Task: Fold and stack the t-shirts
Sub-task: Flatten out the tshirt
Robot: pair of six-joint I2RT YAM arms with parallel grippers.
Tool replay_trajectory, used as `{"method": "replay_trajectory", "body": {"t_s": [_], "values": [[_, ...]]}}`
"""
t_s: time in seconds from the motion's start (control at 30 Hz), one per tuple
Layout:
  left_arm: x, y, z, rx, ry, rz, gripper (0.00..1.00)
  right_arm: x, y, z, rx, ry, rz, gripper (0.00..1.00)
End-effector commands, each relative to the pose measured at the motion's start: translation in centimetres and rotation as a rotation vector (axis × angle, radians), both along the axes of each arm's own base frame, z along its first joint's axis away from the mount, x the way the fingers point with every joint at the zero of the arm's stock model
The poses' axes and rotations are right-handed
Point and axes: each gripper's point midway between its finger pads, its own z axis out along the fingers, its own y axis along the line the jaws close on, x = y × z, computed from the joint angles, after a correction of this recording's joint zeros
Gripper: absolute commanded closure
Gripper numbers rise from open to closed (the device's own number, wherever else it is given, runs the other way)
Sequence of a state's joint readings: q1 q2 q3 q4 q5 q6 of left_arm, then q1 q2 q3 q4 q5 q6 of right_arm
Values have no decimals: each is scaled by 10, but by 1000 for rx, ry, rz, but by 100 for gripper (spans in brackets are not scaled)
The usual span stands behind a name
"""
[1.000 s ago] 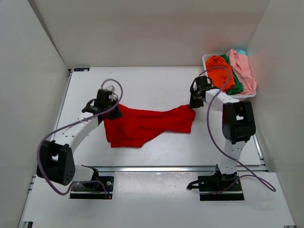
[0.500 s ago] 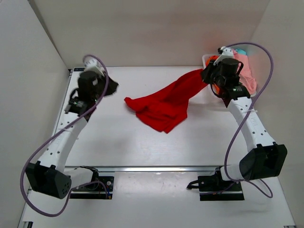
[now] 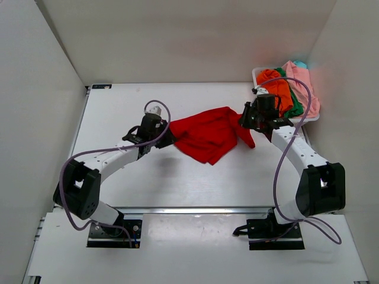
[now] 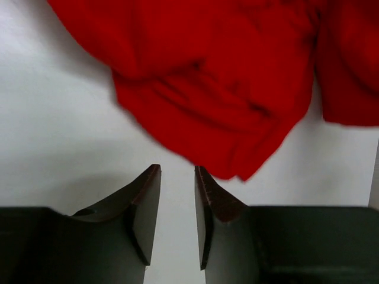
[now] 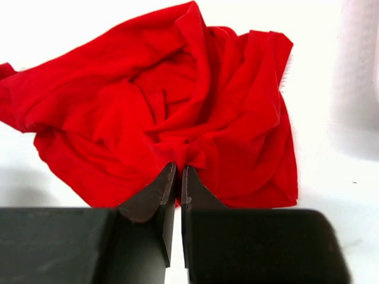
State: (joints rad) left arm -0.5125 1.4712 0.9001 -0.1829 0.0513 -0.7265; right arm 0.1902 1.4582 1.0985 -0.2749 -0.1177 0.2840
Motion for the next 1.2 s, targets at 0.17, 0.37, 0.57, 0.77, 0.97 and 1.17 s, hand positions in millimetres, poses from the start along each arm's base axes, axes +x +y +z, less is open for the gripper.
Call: {"method": "replay_trajectory", "body": {"t_s": [0.17, 0.37, 0.57, 0.77, 0.97, 1.17], "values": [[70, 41, -5, 69, -97, 220, 56, 23, 4, 9, 41, -58, 23, 100], [95, 18, -34, 76, -70, 209, 51, 32, 5, 8, 53, -54, 32, 100], [128, 16, -19, 55, -142, 257, 51, 32, 5, 1, 57, -34, 41, 100], [141, 26, -3, 44, -179, 263, 84, 28, 10, 1, 65, -30, 54, 100], [136, 54, 67, 13, -294, 307, 100, 23, 9, 42, 60, -90, 52, 100], [97, 108, 236, -99, -574, 377, 100, 3, -7, 131, 87, -270, 3, 100]]}}
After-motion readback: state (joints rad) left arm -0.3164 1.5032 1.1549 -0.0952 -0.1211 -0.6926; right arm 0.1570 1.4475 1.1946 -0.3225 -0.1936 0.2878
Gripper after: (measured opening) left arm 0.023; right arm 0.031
